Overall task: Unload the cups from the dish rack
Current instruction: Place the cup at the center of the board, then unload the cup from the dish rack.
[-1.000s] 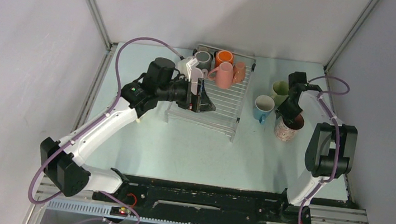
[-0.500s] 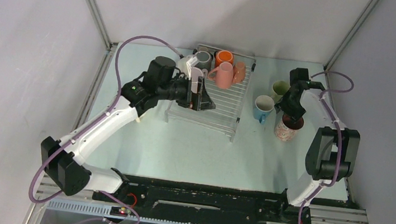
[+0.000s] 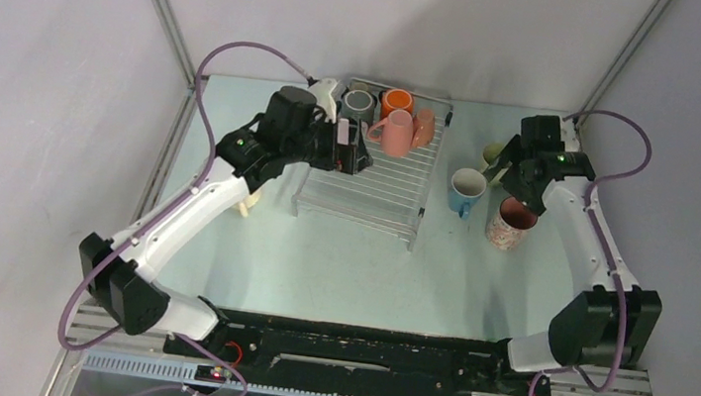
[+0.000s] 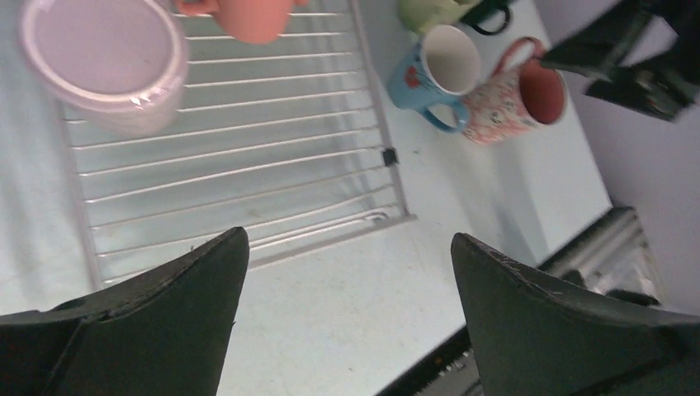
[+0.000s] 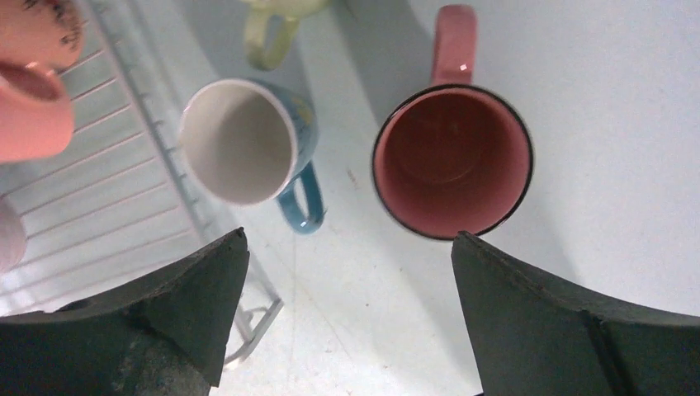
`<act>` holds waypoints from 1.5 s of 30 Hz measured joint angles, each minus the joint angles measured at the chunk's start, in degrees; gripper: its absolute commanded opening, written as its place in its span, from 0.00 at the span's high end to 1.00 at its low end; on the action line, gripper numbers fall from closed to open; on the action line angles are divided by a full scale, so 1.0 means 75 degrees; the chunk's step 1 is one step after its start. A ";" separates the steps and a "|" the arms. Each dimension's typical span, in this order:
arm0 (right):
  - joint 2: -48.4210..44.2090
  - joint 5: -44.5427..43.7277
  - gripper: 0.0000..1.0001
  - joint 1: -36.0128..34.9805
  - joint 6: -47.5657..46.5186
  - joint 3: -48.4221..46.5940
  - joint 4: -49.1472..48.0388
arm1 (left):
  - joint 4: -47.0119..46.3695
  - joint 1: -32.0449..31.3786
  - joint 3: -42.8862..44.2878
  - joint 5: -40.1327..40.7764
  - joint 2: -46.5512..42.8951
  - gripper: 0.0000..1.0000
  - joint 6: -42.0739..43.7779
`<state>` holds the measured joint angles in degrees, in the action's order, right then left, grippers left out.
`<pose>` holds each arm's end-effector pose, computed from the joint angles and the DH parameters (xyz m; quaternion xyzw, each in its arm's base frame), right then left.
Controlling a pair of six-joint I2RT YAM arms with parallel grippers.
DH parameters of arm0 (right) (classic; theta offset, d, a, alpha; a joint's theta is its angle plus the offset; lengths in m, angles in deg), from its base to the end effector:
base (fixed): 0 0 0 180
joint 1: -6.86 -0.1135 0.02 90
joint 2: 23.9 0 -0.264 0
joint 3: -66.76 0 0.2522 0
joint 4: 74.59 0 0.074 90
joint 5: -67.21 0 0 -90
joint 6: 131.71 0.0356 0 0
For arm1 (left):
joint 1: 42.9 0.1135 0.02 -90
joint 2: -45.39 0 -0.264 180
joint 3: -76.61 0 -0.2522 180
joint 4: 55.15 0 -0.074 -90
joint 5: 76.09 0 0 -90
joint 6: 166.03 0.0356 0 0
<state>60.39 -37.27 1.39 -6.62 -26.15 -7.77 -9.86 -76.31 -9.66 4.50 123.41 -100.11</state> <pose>0.2997 0.0198 0.3218 0.2773 0.9136 -0.0195 0.2969 0.2496 -0.1716 0.3862 0.1112 0.8551 -0.3033 0.4056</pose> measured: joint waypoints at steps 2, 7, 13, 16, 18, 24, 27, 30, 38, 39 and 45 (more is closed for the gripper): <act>-0.0221 0.0006 0.00 -0.0230 -0.0064 -0.0006 -0.0015 | 0.0184 0.0029 0.0335 0.0460 0.0274 0.00 0.0125; -0.0370 0.0160 0.00 -0.0857 -0.0315 -0.0239 -0.0079 | 0.0472 0.0254 0.1122 0.1268 0.1125 0.00 0.0495; -0.0367 0.0565 0.00 -0.1139 -0.0606 -0.0513 -0.0353 | 0.0676 0.0458 0.2174 0.1413 0.2381 0.00 0.1157; -0.0367 0.0743 0.00 -0.1250 -0.0708 -0.0525 -0.0484 | 0.0752 0.0449 0.2987 0.1265 0.3136 0.00 0.1580; -0.0370 0.0799 0.00 -0.1352 -0.0740 -0.0525 -0.0522 | 0.0828 0.0449 0.3724 0.1134 0.3727 0.00 0.1886; -0.0519 0.0991 0.00 -0.1614 -0.0758 -0.0431 -0.0784 | 0.1139 0.0449 0.6085 0.0758 0.5517 0.00 0.2594; -0.0694 0.1005 0.00 -0.1682 -0.0758 -0.0297 -0.0813 | 0.1183 0.0449 0.6749 0.0641 0.6129 0.00 0.2850; -0.0828 0.1003 0.00 -0.1699 -0.0758 -0.0251 -0.0816 | 0.1145 0.0449 0.6991 0.0574 0.6519 0.00 0.3107; -0.0953 0.1005 0.00 -0.1897 -0.0772 -0.0230 -0.0825 | 0.0641 0.0452 0.7326 0.0198 0.7332 0.00 0.3421; -0.0953 0.1000 0.00 -0.1929 -0.0781 -0.0221 -0.0828 | 0.0548 0.0452 0.7335 0.0154 0.7417 0.00 0.3418; -0.0953 0.0991 0.00 -0.2090 -0.0816 -0.0172 -0.0825 | 0.0221 0.0452 0.7513 -0.0067 0.7886 0.00 0.3401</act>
<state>53.25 -29.84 -14.29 -12.74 -27.44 -13.96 -8.20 -72.92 46.68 4.00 182.55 -74.60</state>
